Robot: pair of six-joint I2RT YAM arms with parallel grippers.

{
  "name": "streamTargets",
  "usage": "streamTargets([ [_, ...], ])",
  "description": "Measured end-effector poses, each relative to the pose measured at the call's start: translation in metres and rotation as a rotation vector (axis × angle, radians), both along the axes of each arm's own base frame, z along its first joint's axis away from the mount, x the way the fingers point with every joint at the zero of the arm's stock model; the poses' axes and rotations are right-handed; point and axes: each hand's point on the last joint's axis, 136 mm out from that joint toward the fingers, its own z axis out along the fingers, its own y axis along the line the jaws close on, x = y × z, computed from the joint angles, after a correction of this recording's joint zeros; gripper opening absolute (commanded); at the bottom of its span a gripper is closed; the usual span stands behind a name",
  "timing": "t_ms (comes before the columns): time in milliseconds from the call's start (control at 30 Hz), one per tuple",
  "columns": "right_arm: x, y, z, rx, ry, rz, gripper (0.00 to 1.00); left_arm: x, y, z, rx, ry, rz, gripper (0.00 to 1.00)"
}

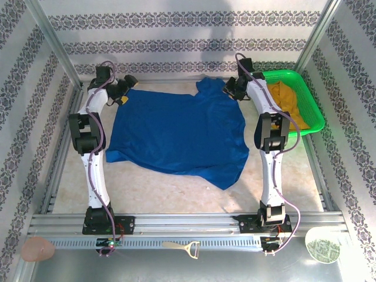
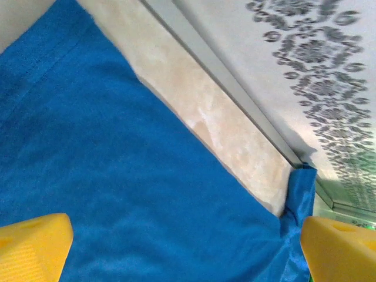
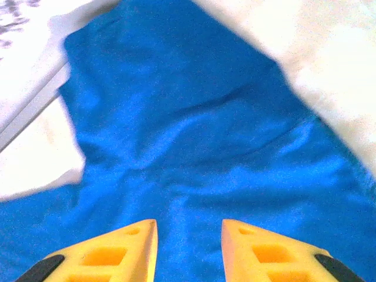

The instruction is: Fold the inside-out t-shirt

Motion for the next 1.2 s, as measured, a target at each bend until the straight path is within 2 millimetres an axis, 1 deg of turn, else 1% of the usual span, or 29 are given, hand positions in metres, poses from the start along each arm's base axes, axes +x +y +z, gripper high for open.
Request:
streamTargets([
  [33,-0.008,0.005,0.011,-0.002,-0.010,0.016,0.38,-0.006,0.000,0.010,0.008,-0.006,-0.003,1.00],
  [100,-0.039,0.019,0.042,-0.009,-0.038,0.062,0.43,-0.026,-0.003,0.037,0.024,-0.020,-0.010,1.00],
  [133,-0.055,0.024,0.054,-0.010,-0.050,0.076,0.46,-0.040,-0.004,0.050,0.031,-0.025,-0.011,1.00],
  [200,-0.099,0.031,0.081,-0.013,-0.080,0.111,0.52,-0.072,-0.008,0.080,0.047,-0.050,-0.015,1.00],
  [233,-0.119,0.033,0.089,-0.016,-0.097,0.123,0.54,-0.086,-0.010,0.091,0.055,-0.060,-0.016,1.00],
  [267,-0.142,0.031,0.093,-0.020,-0.106,0.130,0.56,-0.106,-0.011,0.102,0.070,-0.070,-0.015,1.00],
  [300,-0.167,0.026,0.094,-0.026,-0.106,0.132,0.59,-0.124,-0.013,0.109,0.081,-0.074,-0.016,1.00],
  [333,-0.185,0.020,0.090,-0.035,-0.100,0.126,0.60,-0.139,-0.014,0.113,0.088,-0.074,-0.017,1.00],
  [367,-0.209,0.013,0.082,-0.044,-0.084,0.118,0.62,-0.156,-0.015,0.114,0.102,-0.071,-0.014,1.00],
  [433,-0.246,0.001,0.058,-0.061,-0.033,0.105,0.64,-0.184,-0.016,0.105,0.118,-0.042,-0.012,1.00],
  [500,-0.287,-0.010,0.025,-0.079,0.045,0.093,0.66,-0.214,-0.017,0.085,0.127,0.017,-0.008,1.00],
  [567,-0.324,-0.017,-0.002,-0.089,0.124,0.083,0.66,-0.242,-0.017,0.062,0.132,0.079,-0.002,1.00],
  [600,-0.342,-0.020,-0.014,-0.091,0.156,0.075,0.67,-0.255,-0.017,0.052,0.132,0.109,0.003,1.00],
  [667,-0.365,-0.025,-0.026,-0.087,0.187,0.054,0.66,-0.275,-0.019,0.039,0.132,0.148,0.007,0.99],
  [700,-0.373,-0.026,-0.030,-0.082,0.193,0.044,0.64,-0.284,-0.020,0.034,0.131,0.160,0.007,1.00],
  [767,-0.381,-0.025,-0.036,-0.071,0.204,0.032,0.62,-0.293,-0.021,0.030,0.132,0.166,0.009,0.99],
  [867,-0.386,-0.018,-0.046,-0.056,0.232,0.034,0.58,-0.296,-0.019,0.028,0.132,0.172,0.015,0.99],
  [1067,-0.378,-0.006,-0.053,-0.042,0.239,0.044,0.54,-0.296,-0.015,0.027,0.144,0.175,0.027,0.99],
  [1200,-0.374,-0.001,-0.055,-0.031,0.232,0.037,0.55,-0.297,-0.014,0.026,0.144,0.175,0.027,0.99],
])
